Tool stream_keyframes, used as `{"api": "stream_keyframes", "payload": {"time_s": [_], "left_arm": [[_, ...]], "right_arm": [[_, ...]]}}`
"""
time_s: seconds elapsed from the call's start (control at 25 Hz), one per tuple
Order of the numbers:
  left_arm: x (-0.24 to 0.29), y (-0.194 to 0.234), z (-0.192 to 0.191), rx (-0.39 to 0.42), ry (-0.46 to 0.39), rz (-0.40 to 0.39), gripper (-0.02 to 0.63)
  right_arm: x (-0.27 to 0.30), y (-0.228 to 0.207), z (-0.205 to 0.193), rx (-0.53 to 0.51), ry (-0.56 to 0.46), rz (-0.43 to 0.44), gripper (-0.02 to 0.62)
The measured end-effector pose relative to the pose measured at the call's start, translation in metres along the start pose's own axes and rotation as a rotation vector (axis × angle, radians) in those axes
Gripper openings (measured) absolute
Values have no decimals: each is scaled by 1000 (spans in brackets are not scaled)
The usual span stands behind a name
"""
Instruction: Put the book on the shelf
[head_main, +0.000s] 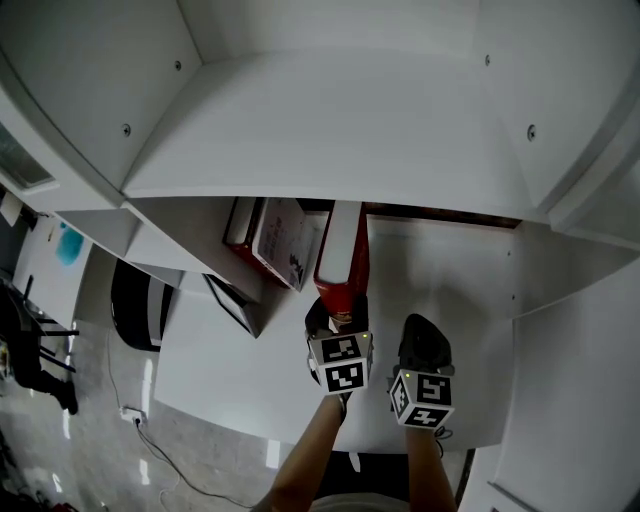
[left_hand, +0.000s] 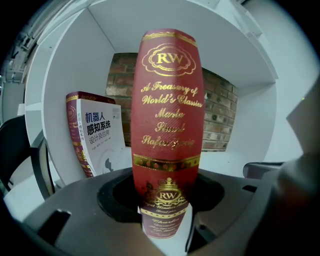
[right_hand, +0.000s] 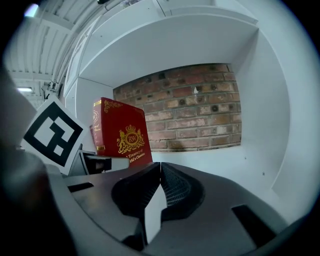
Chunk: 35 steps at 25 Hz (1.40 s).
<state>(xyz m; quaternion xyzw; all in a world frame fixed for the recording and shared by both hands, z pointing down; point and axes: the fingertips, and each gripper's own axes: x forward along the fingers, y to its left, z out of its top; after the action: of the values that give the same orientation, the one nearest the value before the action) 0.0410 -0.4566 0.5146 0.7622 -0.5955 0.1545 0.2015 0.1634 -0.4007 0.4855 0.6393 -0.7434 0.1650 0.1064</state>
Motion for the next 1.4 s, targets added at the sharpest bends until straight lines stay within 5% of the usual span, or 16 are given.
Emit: {"api": "stream_keyframes", "payload": {"time_s": [0.68, 1.4], "left_arm": [[30, 16, -10, 53, 10, 56, 244], [49, 22, -14, 79, -72, 90, 244]], "right_arm": [[22, -13, -8, 16, 21, -11, 17], [35, -11, -8, 10, 17, 6, 17]]}}
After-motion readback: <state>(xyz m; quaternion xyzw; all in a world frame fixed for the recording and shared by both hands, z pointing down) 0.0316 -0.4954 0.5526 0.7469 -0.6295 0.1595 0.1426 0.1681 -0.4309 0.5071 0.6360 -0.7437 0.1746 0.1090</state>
